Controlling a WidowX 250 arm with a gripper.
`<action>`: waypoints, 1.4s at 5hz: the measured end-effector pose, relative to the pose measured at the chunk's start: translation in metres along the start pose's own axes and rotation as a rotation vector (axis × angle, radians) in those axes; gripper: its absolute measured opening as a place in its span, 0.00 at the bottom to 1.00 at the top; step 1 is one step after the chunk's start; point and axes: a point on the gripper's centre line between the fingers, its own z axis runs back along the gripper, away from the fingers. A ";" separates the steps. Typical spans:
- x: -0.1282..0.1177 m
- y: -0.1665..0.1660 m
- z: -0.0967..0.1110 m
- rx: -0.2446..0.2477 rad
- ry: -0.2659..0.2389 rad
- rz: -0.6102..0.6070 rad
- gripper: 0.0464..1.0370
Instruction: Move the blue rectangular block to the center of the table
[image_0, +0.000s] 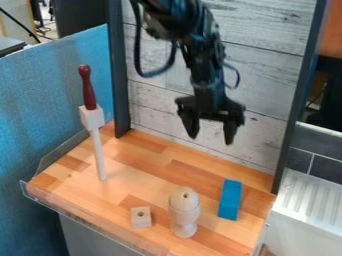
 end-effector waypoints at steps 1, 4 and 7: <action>0.005 -0.001 -0.024 0.011 -0.004 0.007 0.96; -0.015 -0.029 -0.064 0.095 -0.008 0.106 0.96; -0.023 -0.036 -0.094 0.158 0.007 0.095 0.96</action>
